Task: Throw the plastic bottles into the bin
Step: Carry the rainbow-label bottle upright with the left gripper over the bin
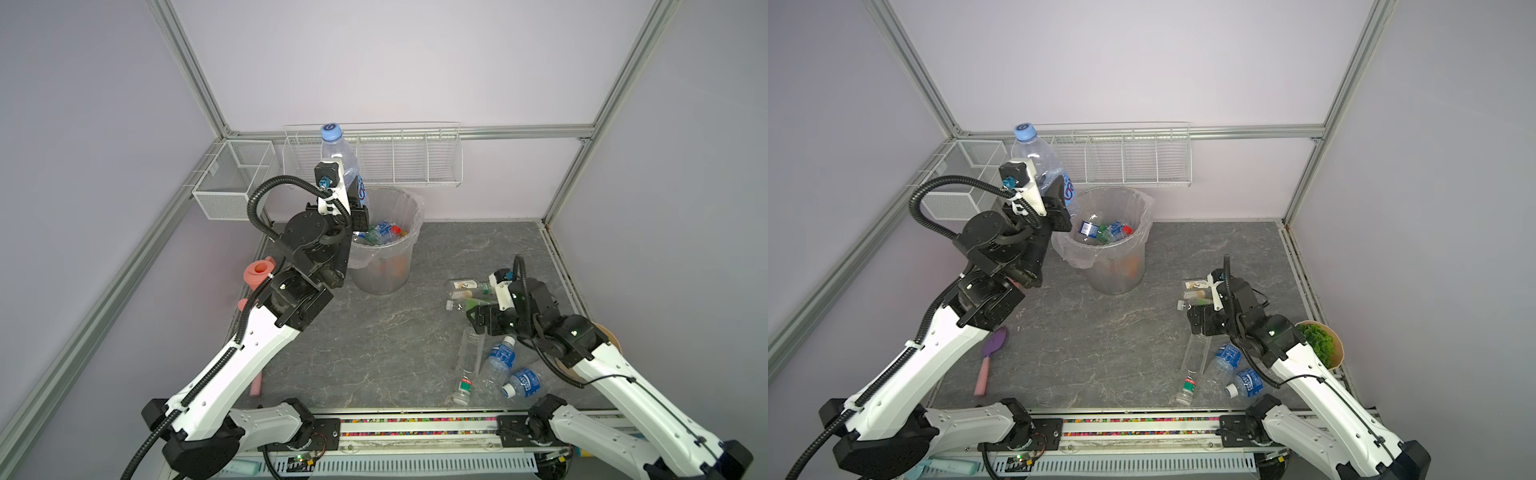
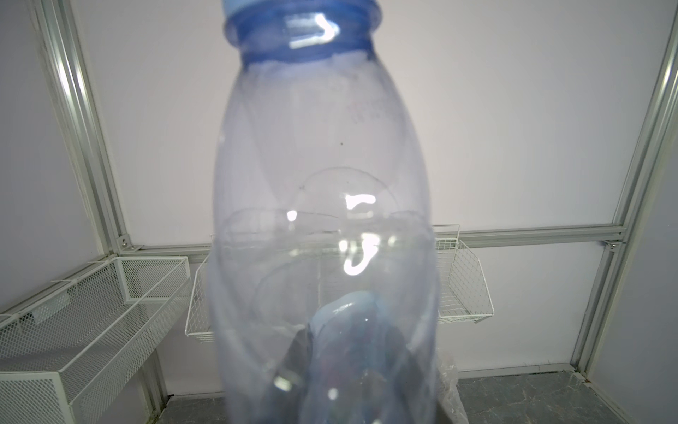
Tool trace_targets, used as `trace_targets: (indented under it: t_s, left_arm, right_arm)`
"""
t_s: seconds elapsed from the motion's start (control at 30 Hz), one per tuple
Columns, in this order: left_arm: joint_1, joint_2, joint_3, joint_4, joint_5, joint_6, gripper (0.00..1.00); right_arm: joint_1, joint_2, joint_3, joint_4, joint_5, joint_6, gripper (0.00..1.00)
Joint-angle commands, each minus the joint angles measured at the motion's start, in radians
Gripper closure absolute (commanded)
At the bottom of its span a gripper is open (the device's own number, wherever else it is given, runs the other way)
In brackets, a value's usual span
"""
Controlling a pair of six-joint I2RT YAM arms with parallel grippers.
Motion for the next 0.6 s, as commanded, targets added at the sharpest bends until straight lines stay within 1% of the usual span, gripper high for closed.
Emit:
trace_targets:
  t_s: [0.0,0.13,0.23,0.27,0.33,0.37,0.4,0.43,0.47,0.5,0.53,0.57]
  left_arm:
    - [0.062,0.041,0.033,-0.024,0.099,-0.103,1.0]
    - [0.149,0.123,0.057,-0.072,0.181,-0.173,1.0]
    - [0.168,0.175,0.08,-0.107,0.192,-0.172,1.0]
    - [0.17,0.19,0.083,-0.117,0.198,-0.167,0.98]
    - [0.173,0.221,0.101,-0.16,0.221,-0.161,0.91]
    - [0.174,0.239,0.119,-0.189,0.226,-0.161,0.9]
    - [0.179,0.262,0.142,-0.225,0.243,-0.164,0.88]
    - [0.189,0.295,0.184,-0.29,0.286,-0.17,0.84]
    - [0.199,0.339,0.245,-0.366,0.317,-0.179,0.77]
    - [0.203,0.377,0.302,-0.431,0.322,-0.186,0.64]
    - [0.206,0.418,0.366,-0.505,0.323,-0.185,0.35]
    - [0.206,0.458,0.44,-0.581,0.314,-0.187,0.09]
  right_arm:
    - [-0.004,-0.015,-0.018,-0.015,-0.004,0.018,0.07]
    - [-0.005,-0.019,-0.018,-0.02,-0.003,0.018,0.07]
    - [-0.005,-0.025,-0.018,-0.024,-0.001,0.018,0.07]
    - [-0.004,-0.025,-0.017,-0.025,0.0,0.018,0.07]
    - [-0.005,-0.026,-0.017,-0.025,0.002,0.018,0.07]
    - [-0.005,-0.027,-0.018,-0.025,0.0,0.018,0.08]
    - [-0.006,-0.026,-0.017,-0.024,-0.001,0.018,0.08]
    - [-0.005,-0.024,-0.017,-0.023,-0.004,0.018,0.08]
    - [-0.006,-0.023,-0.018,-0.023,-0.007,0.019,0.07]
    - [-0.005,-0.022,-0.018,-0.023,-0.008,0.018,0.07]
    - [-0.004,-0.022,-0.018,-0.025,-0.009,0.018,0.07]
    - [-0.005,-0.023,-0.018,-0.027,-0.009,0.016,0.07]
